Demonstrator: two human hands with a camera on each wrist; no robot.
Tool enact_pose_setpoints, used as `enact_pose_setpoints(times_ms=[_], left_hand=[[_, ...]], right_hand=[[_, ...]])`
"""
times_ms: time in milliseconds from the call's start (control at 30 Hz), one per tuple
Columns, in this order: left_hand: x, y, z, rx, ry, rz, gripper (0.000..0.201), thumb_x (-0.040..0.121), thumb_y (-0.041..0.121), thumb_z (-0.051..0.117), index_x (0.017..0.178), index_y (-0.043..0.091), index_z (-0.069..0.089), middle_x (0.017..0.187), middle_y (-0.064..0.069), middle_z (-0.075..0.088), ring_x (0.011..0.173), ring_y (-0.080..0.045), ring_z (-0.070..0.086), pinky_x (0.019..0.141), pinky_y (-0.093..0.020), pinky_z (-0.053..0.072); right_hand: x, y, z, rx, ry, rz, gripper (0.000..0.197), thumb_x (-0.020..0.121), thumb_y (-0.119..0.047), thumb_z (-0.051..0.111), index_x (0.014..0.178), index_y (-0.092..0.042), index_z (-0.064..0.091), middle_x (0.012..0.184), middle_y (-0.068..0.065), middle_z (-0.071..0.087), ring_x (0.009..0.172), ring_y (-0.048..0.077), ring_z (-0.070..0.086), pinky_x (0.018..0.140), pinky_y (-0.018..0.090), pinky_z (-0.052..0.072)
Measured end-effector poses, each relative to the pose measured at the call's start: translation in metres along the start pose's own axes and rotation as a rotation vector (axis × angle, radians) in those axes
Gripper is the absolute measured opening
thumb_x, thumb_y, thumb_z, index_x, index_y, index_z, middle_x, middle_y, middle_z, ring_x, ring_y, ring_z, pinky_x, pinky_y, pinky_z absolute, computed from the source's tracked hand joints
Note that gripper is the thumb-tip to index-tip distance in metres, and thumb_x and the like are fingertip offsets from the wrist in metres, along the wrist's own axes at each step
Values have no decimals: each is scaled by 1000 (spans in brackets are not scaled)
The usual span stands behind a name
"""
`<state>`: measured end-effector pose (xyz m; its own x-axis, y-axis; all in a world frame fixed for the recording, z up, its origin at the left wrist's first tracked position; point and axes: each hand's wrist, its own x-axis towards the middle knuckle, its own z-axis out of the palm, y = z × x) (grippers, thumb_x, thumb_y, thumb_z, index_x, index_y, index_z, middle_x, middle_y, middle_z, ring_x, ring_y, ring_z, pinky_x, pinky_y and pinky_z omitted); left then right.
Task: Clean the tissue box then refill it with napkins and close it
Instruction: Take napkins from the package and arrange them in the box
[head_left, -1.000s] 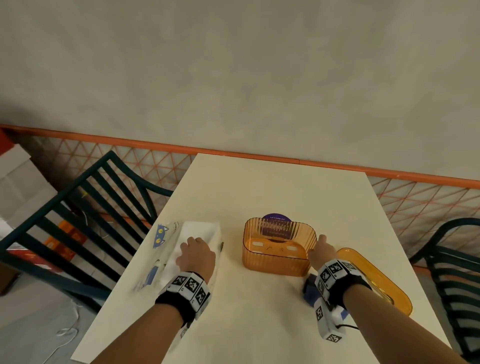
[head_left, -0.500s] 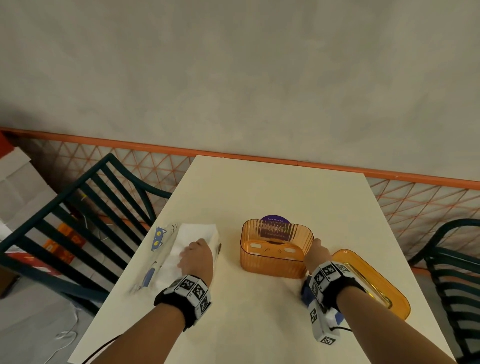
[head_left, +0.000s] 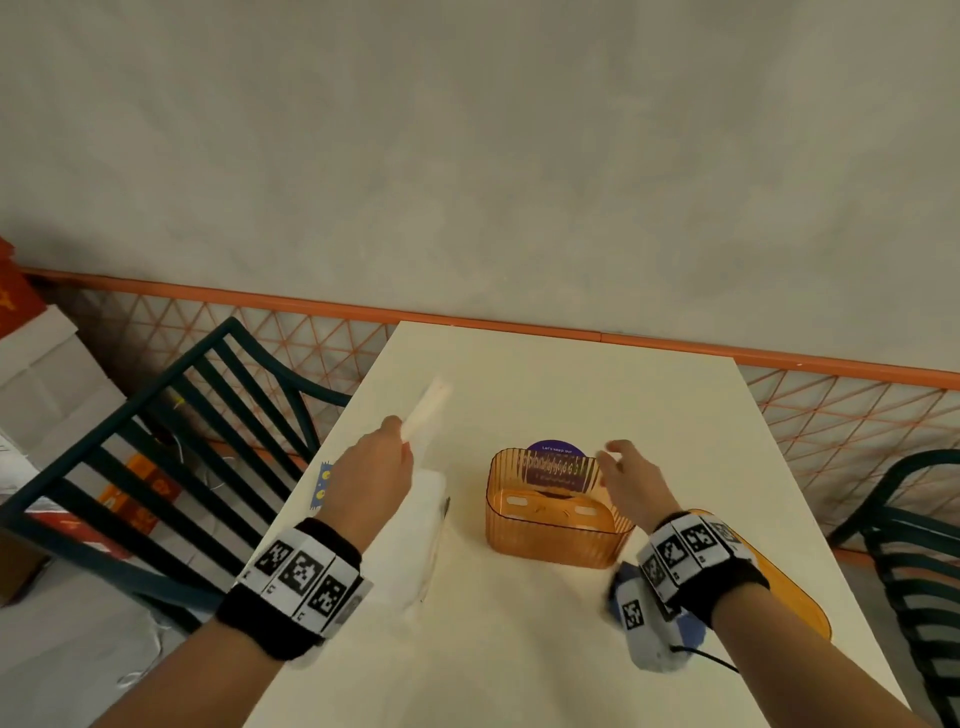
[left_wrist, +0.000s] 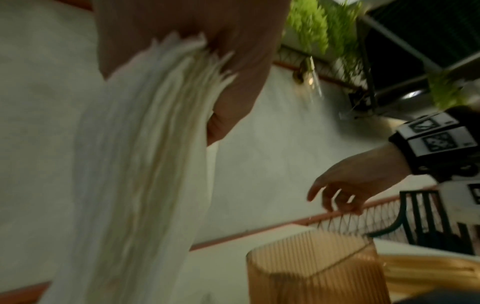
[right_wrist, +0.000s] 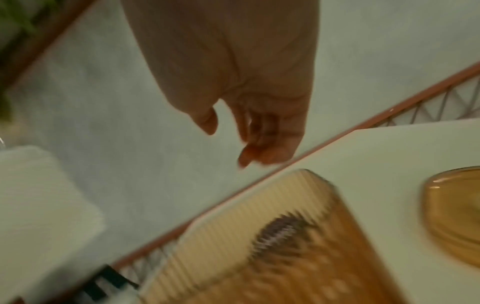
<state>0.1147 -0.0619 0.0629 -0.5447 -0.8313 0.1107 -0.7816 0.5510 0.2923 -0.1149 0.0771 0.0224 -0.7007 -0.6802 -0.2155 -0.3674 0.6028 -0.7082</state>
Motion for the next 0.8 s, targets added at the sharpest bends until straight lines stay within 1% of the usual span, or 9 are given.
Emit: enact_pose_setpoints(times_ms=[100, 300, 367, 433, 500, 533, 600, 700, 800], left_hand=[[-8, 26, -9, 9, 46, 121, 26, 99, 22, 33, 120, 9, 44, 94, -11, 65, 83, -30, 64, 64, -35, 43], [-24, 51, 16, 60, 98, 535, 31, 92, 21, 48, 123, 16, 52, 106, -1, 66, 87, -20, 67, 62, -29, 50], [-25, 46, 31, 23, 85, 669, 32, 78, 26, 56, 109, 19, 59, 97, 4, 71, 78, -14, 70, 54, -21, 52], [-25, 40, 45, -71, 68, 711, 39, 78, 38, 48, 112, 22, 58, 111, 9, 68, 98, -9, 67, 75, -19, 55], [-26, 37, 51, -362, 44, 567, 52, 82, 51, 43, 123, 22, 55, 131, 15, 51, 127, -4, 44, 104, -22, 38], [-27, 37, 51, -548, 43, 423, 54, 84, 55, 43, 126, 22, 52, 135, 16, 44, 131, -3, 36, 107, -20, 30], [-22, 37, 55, -917, 40, 48, 49, 91, 48, 45, 132, 20, 45, 139, 8, 43, 129, -8, 38, 103, -20, 27], [-15, 41, 50, -1464, -308, -472, 52, 93, 57, 34, 129, 23, 49, 127, -1, 57, 111, -19, 55, 92, -33, 44], [-13, 47, 39, -1777, -541, -581, 53, 91, 63, 30, 112, 25, 62, 106, -6, 69, 94, -26, 63, 80, -38, 50]], right_hand=[[-14, -37, 2, 376, -266, -9, 43, 98, -42, 33, 122, -9, 47, 92, 15, 66, 63, 23, 61, 60, 32, 54], [-23, -61, -7, 839, -524, 174, 67, 90, -63, 34, 118, -5, 53, 99, 23, 65, 82, 35, 65, 66, 37, 57], [-26, -61, -15, 771, -506, 155, 50, 92, -44, 47, 118, -2, 54, 106, 24, 63, 87, 33, 65, 69, 38, 58], [-28, -58, -20, 732, -436, 123, 37, 91, -17, 53, 123, 2, 47, 115, 24, 59, 88, 32, 63, 63, 37, 58], [-30, -54, -25, 704, -369, 94, 32, 91, -3, 50, 122, -1, 45, 112, 18, 59, 85, 27, 62, 56, 33, 58], [-30, -52, -28, 697, -350, 73, 32, 91, -1, 48, 123, -2, 46, 111, 16, 61, 84, 26, 63, 57, 34, 58], [-32, -49, -35, 726, -339, 37, 35, 92, 0, 46, 126, -3, 47, 111, 15, 63, 86, 24, 64, 63, 33, 59], [-37, -46, -43, 822, -341, 24, 36, 93, 0, 45, 128, -4, 47, 114, 14, 63, 93, 26, 63, 59, 32, 60], [-41, -39, -43, 861, -317, 31, 37, 93, -5, 45, 129, -5, 47, 125, 17, 59, 103, 30, 61, 65, 35, 57]])
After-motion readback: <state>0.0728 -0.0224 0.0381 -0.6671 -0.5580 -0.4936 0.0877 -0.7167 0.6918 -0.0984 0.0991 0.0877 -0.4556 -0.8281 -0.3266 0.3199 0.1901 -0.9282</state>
